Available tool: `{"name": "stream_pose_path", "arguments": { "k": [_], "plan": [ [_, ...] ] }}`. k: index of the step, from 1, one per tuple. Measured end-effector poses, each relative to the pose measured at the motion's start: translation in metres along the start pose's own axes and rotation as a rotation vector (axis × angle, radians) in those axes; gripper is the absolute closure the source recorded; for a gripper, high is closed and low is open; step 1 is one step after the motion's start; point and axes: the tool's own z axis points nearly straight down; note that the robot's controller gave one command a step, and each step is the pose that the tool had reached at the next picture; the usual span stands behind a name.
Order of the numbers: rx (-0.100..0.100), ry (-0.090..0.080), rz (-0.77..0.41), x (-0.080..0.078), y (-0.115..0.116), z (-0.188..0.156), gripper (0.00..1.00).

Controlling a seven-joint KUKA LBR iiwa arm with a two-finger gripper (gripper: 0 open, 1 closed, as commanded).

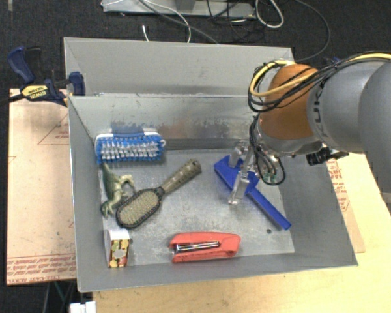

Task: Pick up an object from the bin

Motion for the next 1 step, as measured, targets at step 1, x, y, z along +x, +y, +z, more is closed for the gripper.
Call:
{"name": "stream_pose_path", "arguments": {
  "k": [1],
  "plan": [
    [0.000, -0.006, -0.165, 0.0036, -0.0048, -0.0606, 0.00]
  ]
}}
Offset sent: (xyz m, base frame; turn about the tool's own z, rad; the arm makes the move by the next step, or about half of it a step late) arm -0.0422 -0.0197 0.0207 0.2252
